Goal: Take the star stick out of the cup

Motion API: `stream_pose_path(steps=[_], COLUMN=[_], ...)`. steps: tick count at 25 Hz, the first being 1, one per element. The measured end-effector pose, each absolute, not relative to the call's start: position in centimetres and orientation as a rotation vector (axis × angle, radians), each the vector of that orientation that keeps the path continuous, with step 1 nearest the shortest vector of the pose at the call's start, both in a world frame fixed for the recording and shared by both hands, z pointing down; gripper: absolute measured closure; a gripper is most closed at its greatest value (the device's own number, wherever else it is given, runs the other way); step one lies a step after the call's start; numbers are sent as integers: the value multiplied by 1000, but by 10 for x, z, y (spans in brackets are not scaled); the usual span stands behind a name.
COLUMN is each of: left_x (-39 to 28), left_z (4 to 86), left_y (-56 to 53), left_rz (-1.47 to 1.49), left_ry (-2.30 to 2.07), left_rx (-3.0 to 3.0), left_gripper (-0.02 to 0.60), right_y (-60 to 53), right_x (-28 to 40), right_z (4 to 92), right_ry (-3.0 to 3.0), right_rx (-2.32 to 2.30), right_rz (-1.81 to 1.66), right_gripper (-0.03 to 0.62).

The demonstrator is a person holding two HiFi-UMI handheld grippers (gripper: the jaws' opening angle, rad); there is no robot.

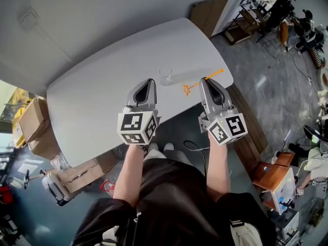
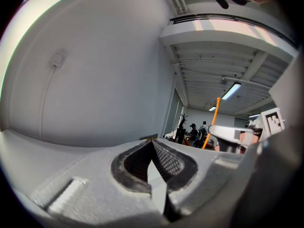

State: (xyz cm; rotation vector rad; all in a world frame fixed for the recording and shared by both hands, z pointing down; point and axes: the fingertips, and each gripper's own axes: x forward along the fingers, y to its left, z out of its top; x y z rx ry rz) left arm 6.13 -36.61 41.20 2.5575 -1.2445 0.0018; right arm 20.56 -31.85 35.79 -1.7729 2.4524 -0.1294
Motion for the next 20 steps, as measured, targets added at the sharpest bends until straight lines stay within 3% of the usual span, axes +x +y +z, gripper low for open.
stream_pose_path(steps=[20], left_x=[83], left_z=[415], left_y=[-330], left_rz=[39], left_ry=[-1201], left_rx=[2613], left_gripper=[578], right_y=[-284], right_x=[197], right_z=[389], right_ry=[2506], right_rx=[-1825], right_rz=[-172], right_gripper=[572])
